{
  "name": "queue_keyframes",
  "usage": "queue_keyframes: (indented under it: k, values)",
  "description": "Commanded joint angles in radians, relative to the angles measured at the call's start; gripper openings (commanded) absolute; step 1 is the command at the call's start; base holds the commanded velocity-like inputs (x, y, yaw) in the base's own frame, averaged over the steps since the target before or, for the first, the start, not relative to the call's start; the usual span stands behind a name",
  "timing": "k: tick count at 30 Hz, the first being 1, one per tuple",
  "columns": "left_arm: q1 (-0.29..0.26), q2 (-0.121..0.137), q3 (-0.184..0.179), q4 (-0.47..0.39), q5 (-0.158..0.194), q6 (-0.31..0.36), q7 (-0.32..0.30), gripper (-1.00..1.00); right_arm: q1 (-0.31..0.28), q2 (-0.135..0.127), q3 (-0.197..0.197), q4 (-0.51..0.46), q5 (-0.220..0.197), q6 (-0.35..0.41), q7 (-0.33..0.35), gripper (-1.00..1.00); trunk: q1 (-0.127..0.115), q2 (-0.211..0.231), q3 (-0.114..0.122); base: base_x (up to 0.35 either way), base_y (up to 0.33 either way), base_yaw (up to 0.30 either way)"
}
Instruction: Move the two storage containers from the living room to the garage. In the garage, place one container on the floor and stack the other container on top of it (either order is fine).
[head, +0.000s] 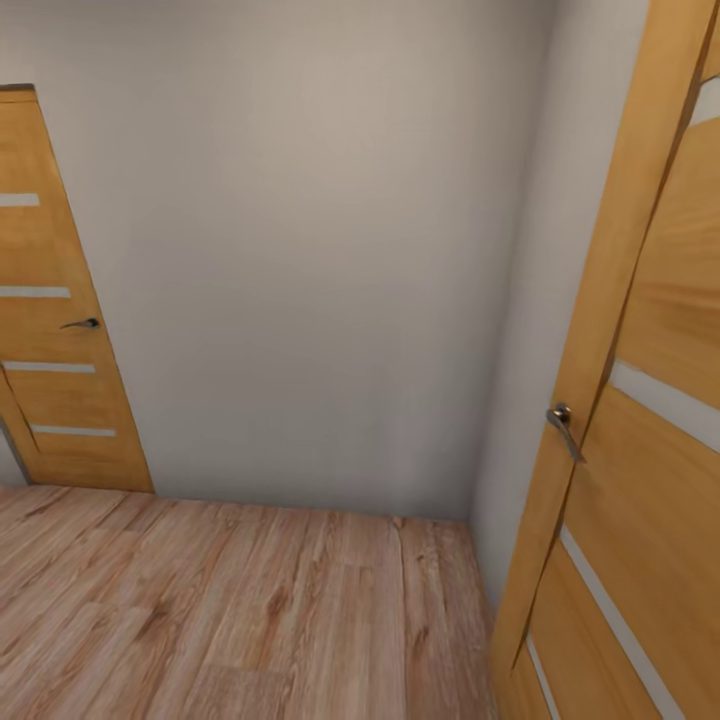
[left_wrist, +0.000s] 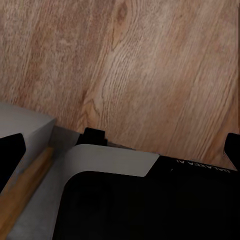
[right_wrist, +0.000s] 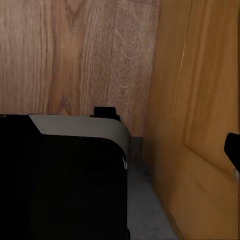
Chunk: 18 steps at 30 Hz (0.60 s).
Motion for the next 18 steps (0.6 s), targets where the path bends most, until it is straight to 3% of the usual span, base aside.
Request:
queue_keyframes:
  k: [1, 18]
  values:
    - [-0.001, 0.0, 0.002, 0.0, 0.007, 0.001, -0.003, 1.0, -0.001, 0.0, 0.008, 0.003, -0.007, -0.005, -0.002, 1.0, 0.001, -0.001, -0.001, 0.322, 0.0, 0.0]
    - [-0.001, 0.0, 0.002, 0.0, 0.007, 0.001, -0.003, 1.0, -0.002, 0.0, 0.009, 0.003, -0.006, -0.005, -0.002, 1.0, 0.001, -0.001, -0.001, 0.322, 0.0, 0.0]
